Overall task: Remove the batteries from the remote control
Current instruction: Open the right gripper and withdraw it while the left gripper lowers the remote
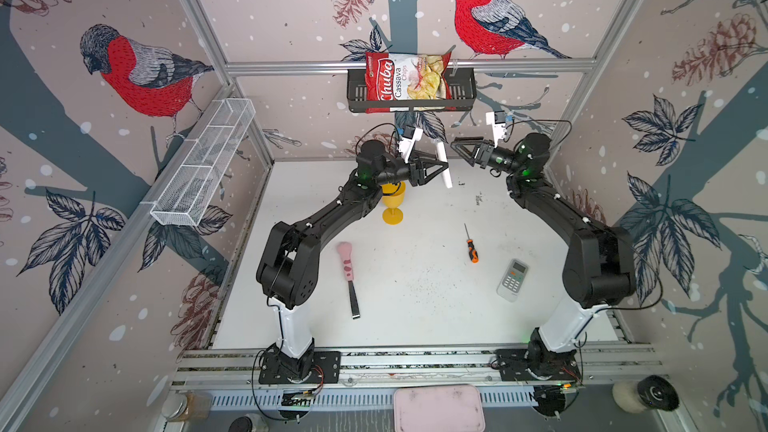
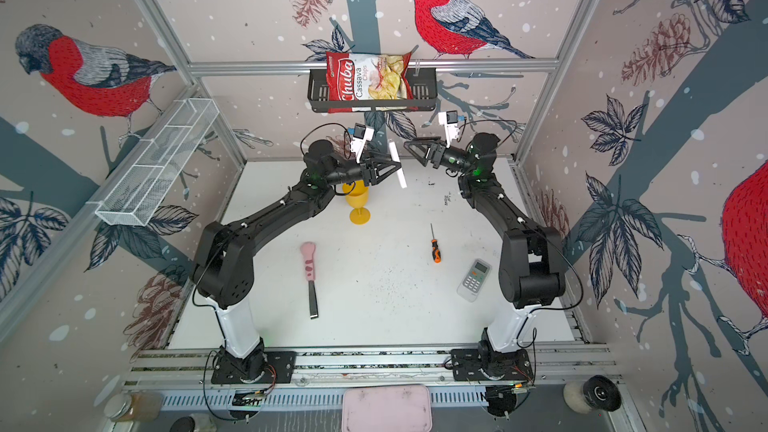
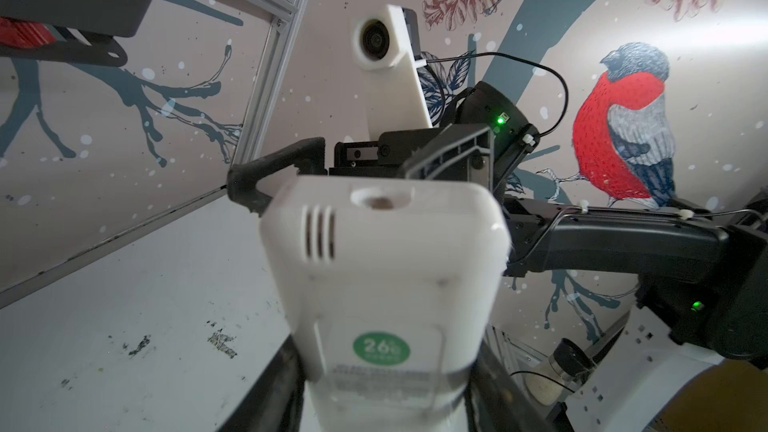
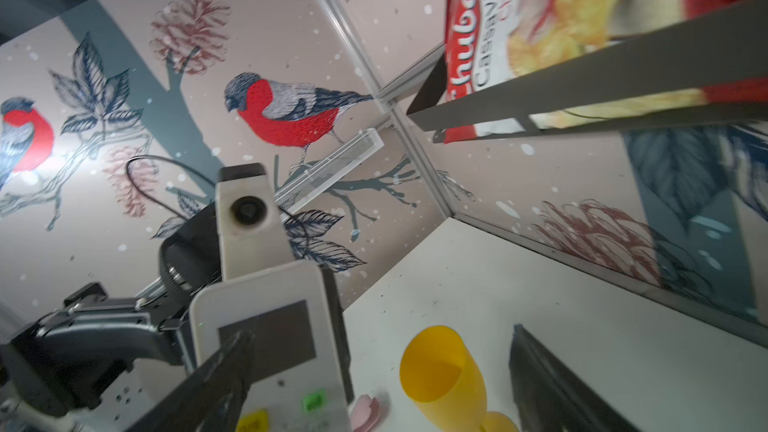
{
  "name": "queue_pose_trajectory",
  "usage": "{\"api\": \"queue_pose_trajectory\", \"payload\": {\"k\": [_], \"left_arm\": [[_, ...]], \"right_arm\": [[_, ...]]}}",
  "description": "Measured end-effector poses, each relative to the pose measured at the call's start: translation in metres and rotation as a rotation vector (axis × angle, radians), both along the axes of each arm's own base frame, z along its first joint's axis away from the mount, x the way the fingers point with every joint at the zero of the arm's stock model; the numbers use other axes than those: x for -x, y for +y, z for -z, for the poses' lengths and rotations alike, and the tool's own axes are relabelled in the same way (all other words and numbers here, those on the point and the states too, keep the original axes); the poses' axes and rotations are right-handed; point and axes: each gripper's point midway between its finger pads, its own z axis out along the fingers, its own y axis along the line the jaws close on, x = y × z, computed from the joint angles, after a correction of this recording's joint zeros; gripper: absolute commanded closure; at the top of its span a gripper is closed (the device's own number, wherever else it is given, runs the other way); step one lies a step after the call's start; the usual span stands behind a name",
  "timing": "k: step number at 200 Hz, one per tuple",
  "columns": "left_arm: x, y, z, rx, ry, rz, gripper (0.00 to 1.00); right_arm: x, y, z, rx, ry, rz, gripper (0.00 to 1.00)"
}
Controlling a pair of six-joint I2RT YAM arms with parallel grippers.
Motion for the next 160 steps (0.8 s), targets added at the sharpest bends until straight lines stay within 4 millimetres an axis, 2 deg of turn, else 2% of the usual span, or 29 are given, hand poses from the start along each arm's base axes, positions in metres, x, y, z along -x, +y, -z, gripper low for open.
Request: {"api": "queue_pose_trajectory", "payload": {"k": [24, 46, 70, 97, 114, 142, 160], "left_arm": [[0.004, -0.008, 0.013, -0.091, 0.034, -0.075, 0.69], [0.015, -0.027, 0.031, -0.213, 0.08, -0.118, 0.7], [0.022, -0.041, 0.059, -0.356, 0.136, -0.192, 0.68], [0.019, -0.029, 0.122, -0.56, 0.265, -0.324, 0.68], [0.019, -0.021, 0.154, -0.677, 0.317, -0.387, 0.68], [0.022, -0.013, 0.191, -0.808, 0.374, -0.451, 0.68], [0.02, -0.009, 0.206, -0.868, 0.386, -0.48, 0.68]], "right_arm": [[0.012, -0.016, -0.007, -0.026, 0.017, 0.085, 0.05], [0.023, -0.03, -0.015, -0.031, 0.012, 0.184, 0.06], [0.028, -0.052, -0.009, -0.022, 0.072, 0.348, 0.08], [0.032, -0.081, 0.013, 0.015, 0.167, 0.531, 0.1], [0.036, -0.098, 0.032, 0.046, 0.222, 0.627, 0.11], [0.044, -0.119, 0.063, 0.084, 0.313, 0.742, 0.11], [0.047, -0.127, 0.076, 0.104, 0.349, 0.787, 0.11]]}}
